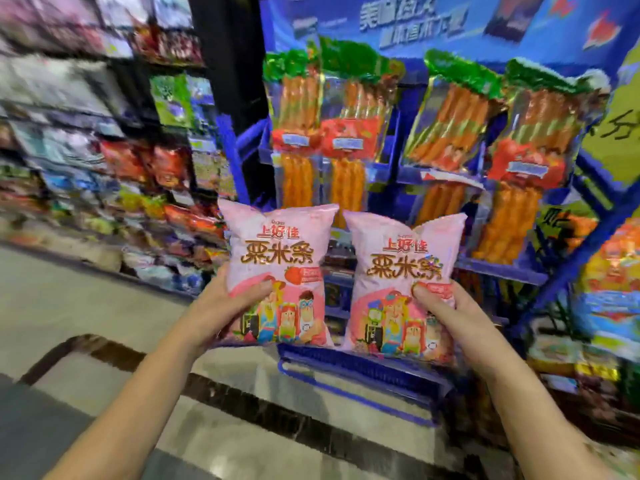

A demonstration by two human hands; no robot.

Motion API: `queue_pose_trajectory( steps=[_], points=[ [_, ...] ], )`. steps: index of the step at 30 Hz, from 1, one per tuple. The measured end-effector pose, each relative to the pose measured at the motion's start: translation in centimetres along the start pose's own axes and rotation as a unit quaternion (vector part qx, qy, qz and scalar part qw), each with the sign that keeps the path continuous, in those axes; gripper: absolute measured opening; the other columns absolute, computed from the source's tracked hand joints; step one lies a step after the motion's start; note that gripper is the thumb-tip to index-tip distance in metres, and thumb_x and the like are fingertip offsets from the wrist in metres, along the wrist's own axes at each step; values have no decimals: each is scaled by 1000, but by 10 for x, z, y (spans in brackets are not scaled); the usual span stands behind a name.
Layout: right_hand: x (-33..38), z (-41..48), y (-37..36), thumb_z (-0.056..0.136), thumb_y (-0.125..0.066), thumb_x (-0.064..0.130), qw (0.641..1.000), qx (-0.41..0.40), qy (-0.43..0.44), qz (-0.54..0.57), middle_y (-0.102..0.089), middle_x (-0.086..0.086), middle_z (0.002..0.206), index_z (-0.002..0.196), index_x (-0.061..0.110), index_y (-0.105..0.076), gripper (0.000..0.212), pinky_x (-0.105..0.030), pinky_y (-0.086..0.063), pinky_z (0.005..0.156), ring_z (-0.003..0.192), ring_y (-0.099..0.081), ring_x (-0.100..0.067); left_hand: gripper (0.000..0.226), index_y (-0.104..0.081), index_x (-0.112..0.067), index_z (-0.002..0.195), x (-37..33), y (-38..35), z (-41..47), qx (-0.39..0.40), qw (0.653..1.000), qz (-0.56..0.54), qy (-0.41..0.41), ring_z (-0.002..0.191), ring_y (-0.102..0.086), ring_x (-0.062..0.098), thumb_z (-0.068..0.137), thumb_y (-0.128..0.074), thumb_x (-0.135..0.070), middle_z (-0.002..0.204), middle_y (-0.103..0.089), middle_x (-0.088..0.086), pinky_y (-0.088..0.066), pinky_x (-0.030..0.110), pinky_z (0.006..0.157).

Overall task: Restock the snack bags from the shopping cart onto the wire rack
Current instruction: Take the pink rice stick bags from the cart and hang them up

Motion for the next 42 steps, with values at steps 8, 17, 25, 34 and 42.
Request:
queue_pose_trajectory(
  steps=[8, 17, 25, 34, 42],
  points=[
    [13, 63, -216, 90, -67, 34, 992, 114, 15, -57, -77, -2, 117, 126, 21, -64, 38, -46, -58, 94, 106, -74, -26, 57, -56, -22, 135, -20, 193, -40, -70, 997, -33, -21, 110, -73, 24, 82, -73, -8, 124, -75, 4, -63, 35, 83],
    [7, 112, -418, 84, -75, 38, 971, 229, 23, -71, -76, -8, 119, 127, 16, -63, 50, -55, -54, 101, 109, -73, -31, 76, -50, -23, 143, -28, 364, -92, -161, 985, -55, -32, 119, -69, 36, 78, -87, -34, 134, -69, 10, -50, 62, 104],
    [2, 164, -586, 44, -92, 70, 940, 332, 34, -67, -77, -8, 116, 114, 26, -73, 84, -50, -59, 94, 106, -74, -30, 68, -45, -21, 148, -48, 488, -109, -234, 971, -34, -48, 124, -65, 41, 90, -79, -28, 140, -64, 14, -45, 63, 108],
    [1, 289, -732, 46, -95, 62, 936, 346, 40, -45, -77, -9, 113, 115, 24, -67, 84, -33, -62, 69, 91, -77, -20, 59, -51, -21, 138, -84, 631, -36, -315, 948, 30, -36, 111, -73, 35, 86, -77, -29, 126, -73, 9, -56, 62, 96],
    [21, 373, -824, 61, -89, 55, 928, 369, 48, -20, -76, -4, 119, 124, 24, -66, 73, -43, -61, 90, 108, -74, -26, 50, -47, -25, 141, -117, 722, 38, -309, 947, 65, -58, 113, -72, 35, 98, -70, -17, 130, -71, 8, -59, 55, 91]
  ],
)
Point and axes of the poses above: each hand's wrist, its own z-axis towards the middle knuckle, its own y-axis out of the back of the hand, x = y × z, the point moved 9 cm from there along z, towards the middle knuckle
